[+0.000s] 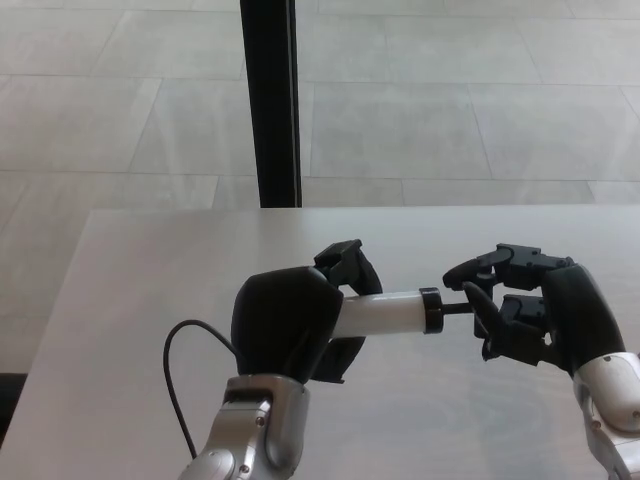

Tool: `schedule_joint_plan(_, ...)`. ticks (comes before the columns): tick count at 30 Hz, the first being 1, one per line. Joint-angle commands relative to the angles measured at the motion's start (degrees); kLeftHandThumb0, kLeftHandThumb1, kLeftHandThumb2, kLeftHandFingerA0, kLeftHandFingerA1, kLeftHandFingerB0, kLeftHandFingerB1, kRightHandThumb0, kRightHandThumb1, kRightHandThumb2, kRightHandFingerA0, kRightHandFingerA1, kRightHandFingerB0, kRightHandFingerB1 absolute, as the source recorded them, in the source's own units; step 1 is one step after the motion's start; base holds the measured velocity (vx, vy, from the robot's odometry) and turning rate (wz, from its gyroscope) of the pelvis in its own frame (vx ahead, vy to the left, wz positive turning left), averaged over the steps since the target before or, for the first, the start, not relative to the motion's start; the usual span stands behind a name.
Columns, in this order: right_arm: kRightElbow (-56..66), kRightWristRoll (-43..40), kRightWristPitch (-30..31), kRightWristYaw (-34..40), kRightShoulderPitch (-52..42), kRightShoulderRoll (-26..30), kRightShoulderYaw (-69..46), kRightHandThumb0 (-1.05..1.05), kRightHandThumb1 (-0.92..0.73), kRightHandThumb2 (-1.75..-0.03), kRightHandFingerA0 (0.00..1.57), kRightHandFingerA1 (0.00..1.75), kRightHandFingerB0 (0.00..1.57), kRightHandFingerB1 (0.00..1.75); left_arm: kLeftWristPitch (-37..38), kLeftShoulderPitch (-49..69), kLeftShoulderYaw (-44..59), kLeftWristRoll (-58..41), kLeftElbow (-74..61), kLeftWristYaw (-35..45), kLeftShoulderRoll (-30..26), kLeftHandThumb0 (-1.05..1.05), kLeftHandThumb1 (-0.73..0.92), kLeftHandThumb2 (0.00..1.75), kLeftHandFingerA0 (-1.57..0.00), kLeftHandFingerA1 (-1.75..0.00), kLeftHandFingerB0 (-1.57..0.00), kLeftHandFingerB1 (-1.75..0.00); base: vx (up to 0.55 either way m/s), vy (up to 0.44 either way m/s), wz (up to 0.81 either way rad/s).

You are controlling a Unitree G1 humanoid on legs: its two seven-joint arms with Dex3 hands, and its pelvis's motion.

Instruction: The robot uses its left hand to lift the air pump kept on the middle of the desk and use the right hand to pull out the handle

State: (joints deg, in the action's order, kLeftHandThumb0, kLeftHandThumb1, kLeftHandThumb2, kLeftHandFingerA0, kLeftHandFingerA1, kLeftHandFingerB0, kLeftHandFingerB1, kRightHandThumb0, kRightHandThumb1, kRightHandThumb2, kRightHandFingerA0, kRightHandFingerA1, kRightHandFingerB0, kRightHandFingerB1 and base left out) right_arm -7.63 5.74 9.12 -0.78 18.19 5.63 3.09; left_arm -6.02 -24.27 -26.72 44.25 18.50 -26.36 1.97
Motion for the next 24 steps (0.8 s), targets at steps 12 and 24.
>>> schedule_joint_plan(12,-2.6,1.7,-2.7,1.8,-0.2,0.1,-0.5,-0.16,-0.62,-0.87,1.01,1.60,0.93,0.97,1.6,-2.5,0.9,0.0,0.7,-1.2,-0.6,-0.08,0.47,1.24,-0.87,-1.73,-0.79,-1.52,0.00,0.000,0.00)
schedule_joint_plan(24,-3.2,2.8,-2.1,4.6,0.0,-0.9,-1.0,-0.17,-0.62,-0.87,0.97,1.58,0.93,0.99,1.9,-2.6,1.6,-0.8,0.2,-1.1,-0.6,-0.12,0.47,1.17,-1.18,-1.39,-0.98,-1.23,0.00,0.000,0.00)
